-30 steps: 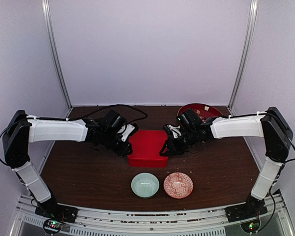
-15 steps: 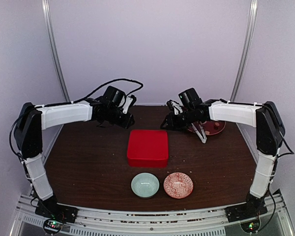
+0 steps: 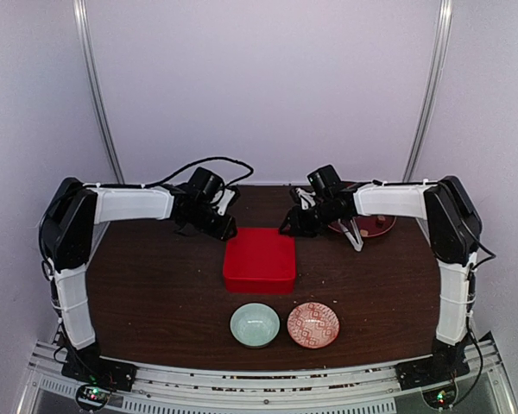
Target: Pack the chocolate
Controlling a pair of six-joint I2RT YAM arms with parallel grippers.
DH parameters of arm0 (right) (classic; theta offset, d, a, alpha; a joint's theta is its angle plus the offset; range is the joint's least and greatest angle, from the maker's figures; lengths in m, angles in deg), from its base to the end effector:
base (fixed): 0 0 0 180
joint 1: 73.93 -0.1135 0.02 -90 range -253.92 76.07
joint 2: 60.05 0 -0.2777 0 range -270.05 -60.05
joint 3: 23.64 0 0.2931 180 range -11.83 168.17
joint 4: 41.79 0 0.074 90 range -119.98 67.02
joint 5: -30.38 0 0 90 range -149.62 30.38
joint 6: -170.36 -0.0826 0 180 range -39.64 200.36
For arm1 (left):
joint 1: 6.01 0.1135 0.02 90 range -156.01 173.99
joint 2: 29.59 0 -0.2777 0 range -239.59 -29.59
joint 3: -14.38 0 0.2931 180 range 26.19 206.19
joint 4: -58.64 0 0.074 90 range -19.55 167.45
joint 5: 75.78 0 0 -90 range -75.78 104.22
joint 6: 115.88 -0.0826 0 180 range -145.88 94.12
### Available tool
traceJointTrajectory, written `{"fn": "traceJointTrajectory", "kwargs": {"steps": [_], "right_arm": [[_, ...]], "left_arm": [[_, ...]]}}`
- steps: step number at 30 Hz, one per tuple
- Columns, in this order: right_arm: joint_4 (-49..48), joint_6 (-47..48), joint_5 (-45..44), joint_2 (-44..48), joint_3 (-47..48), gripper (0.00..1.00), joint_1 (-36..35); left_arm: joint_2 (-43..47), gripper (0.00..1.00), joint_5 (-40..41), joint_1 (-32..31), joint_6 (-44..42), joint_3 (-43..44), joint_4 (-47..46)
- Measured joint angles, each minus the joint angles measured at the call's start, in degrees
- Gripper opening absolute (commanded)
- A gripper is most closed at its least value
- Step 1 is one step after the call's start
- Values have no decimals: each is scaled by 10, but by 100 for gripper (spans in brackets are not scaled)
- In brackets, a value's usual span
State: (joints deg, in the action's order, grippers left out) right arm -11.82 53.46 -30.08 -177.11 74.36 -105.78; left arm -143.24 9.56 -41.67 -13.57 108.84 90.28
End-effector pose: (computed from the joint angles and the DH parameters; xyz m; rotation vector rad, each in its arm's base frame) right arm 0.4194 0.3085 0.1550 -0.3629 2.5495 1.0584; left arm 0.4080 -0.3010 0.1503 0.5437 2.4515 -0.4565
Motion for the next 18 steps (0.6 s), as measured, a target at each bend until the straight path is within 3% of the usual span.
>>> {"fn": "traceJointTrajectory", "kwargs": {"steps": [4,6,10,18], "right_arm": [[11,-2,2,30,-16,62,2],[16,2,4,57,-34,66,3],[15,2,10,116,-72,69,5],[-15,-9,28,148,-183,78,10]], "left_arm": [[61,67,4,1,7,-54,-2],[101,75,3,2,14,-91,-10],[149,79,-16,3,30,-159,-36],[144,77,-92,0,63,-246,-99]]}}
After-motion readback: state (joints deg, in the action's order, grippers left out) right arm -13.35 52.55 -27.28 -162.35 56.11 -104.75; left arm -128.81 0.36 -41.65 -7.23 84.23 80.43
